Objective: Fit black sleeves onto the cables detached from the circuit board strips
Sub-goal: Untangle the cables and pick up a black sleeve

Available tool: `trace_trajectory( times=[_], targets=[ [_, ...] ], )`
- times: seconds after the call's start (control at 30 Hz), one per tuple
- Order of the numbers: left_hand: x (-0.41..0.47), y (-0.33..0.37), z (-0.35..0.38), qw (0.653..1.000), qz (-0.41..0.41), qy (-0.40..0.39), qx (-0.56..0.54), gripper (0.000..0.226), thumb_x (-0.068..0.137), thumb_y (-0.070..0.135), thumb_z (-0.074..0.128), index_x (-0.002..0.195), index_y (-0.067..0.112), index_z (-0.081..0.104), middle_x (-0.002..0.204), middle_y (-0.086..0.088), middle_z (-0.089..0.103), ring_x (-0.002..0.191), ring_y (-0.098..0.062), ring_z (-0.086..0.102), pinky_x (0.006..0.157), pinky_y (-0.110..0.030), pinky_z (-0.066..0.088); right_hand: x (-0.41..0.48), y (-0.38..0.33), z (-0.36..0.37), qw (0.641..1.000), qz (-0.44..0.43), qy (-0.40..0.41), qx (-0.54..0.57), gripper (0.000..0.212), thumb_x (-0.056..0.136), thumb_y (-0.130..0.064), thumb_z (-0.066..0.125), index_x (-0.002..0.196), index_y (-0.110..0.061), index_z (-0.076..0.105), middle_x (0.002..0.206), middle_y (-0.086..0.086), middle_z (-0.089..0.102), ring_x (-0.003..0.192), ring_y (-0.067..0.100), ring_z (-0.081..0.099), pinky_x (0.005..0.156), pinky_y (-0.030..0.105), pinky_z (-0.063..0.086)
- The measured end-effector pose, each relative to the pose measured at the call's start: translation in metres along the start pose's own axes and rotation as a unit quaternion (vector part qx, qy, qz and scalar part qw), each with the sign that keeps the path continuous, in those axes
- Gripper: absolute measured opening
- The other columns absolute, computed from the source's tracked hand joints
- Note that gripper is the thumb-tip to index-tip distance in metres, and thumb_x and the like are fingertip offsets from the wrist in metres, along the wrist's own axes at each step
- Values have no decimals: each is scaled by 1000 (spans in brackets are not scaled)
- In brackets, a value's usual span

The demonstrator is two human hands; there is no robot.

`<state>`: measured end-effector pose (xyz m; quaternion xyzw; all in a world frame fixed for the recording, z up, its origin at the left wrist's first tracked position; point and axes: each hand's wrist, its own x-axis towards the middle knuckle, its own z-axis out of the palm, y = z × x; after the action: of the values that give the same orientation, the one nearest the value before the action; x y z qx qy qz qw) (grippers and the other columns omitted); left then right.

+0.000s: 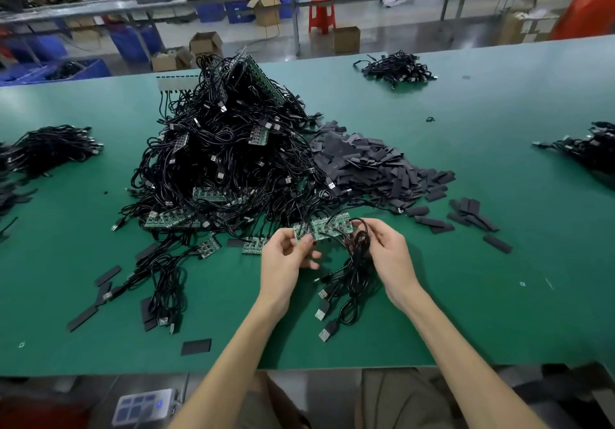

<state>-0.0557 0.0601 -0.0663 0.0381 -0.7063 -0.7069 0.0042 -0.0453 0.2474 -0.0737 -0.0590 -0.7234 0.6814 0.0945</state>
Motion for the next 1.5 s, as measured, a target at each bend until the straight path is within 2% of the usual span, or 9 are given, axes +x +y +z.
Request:
trace_trajectory(
  times=[0.17, 0.33, 0.43, 0.6, 0.7, 0.8, 1.07, 1.23, 1.5],
  targets=[
    [0, -3, -1, 1000, 8, -21, 4, 14, 98, 12, 67, 97, -1, 60, 80, -15, 69, 68, -23, 70, 66, -31, 59, -2, -1, -1, 998, 6, -51, 21, 4, 94, -29, 74, 90, -30, 76, 85, -8, 76, 78, 5, 67, 72, 17, 50],
    [-3, 0, 2, 999, 20, -21, 15, 22, 93, 37, 73, 108, 22, 65, 89, 3, 72, 73, -16, 73, 70, -25, 57, -2, -1, 2, 998, 0, -64, -10, 20, 94, -29, 74, 77, -21, 67, 71, -7, 66, 68, 7, 60, 69, 20, 49],
    [-3, 1, 3, 999, 21, 0, 28, 39, 83, 47, 81, 114, 34, 60, 100, -4, 67, 79, -16, 71, 68, -18, 53, -3, 0, 6, 993, -16, -93, -66, 31, 93, -32, 74, 78, -10, 60, 68, -1, 59, 66, 14, 54, 69, 33, 44],
    [-3, 0, 4, 992, 66, 13, 111, 53, 81, 44, 83, 127, 41, 56, 124, 16, 58, 117, -14, 57, 101, -43, 50, -5, -2, 6, 987, -37, -108, -118, 25, 95, -33, 72, 80, -16, 62, 68, 0, 61, 66, 17, 53, 68, 36, 44],
    [-8, 2, 6, 985, 104, 23, 139, 54, 85, 41, 80, 132, 45, 54, 128, 21, 51, 119, 15, 43, 102, -20, 37, -6, -4, 5, 986, -42, -109, -120, 12, 97, -24, 70, 86, -20, 68, 78, -3, 70, 76, 16, 63, 79, 38, 52],
    [-11, 5, 7, 974, 140, 35, 176, 55, 88, 38, 78, 137, 45, 54, 119, 10, 46, 115, 8, 41, 96, -5, 29, -6, -5, 6, 986, -41, -106, -123, 10, 97, -21, 70, 88, -23, 70, 81, -7, 71, 80, 15, 65, 80, 34, 50],
    [-12, 5, 13, 931, 192, 33, 308, 22, 93, 37, 72, 114, 38, 73, 146, 16, 43, 135, -10, 32, 110, -36, 18, -8, -4, 6, 984, -49, -80, -153, 4, 94, -16, 74, 97, -13, 74, 90, 2, 72, 88, 26, 68, 85, 47, 55],
    [-10, 3, 13, 919, 232, 12, 320, 19, 90, 28, 74, 108, 35, 73, 149, 18, 42, 141, -6, 31, 112, -43, 18, -12, -4, 9, 964, -132, -59, -225, 4, 95, -14, 71, 96, -17, 73, 84, -9, 65, 79, 4, 59, 73, 27, 47],
    [-9, 2, 12, 921, 217, -10, 324, 11, 94, 35, 70, 104, 33, 68, 147, 26, 43, 135, -7, 32, 106, -43, 23, -21, -10, 10, 924, -198, -60, -323, 12, 97, -3, 64, 107, -8, 70, 90, -12, 52, 80, 9, 52, 74, 21, 40]
  ],
)
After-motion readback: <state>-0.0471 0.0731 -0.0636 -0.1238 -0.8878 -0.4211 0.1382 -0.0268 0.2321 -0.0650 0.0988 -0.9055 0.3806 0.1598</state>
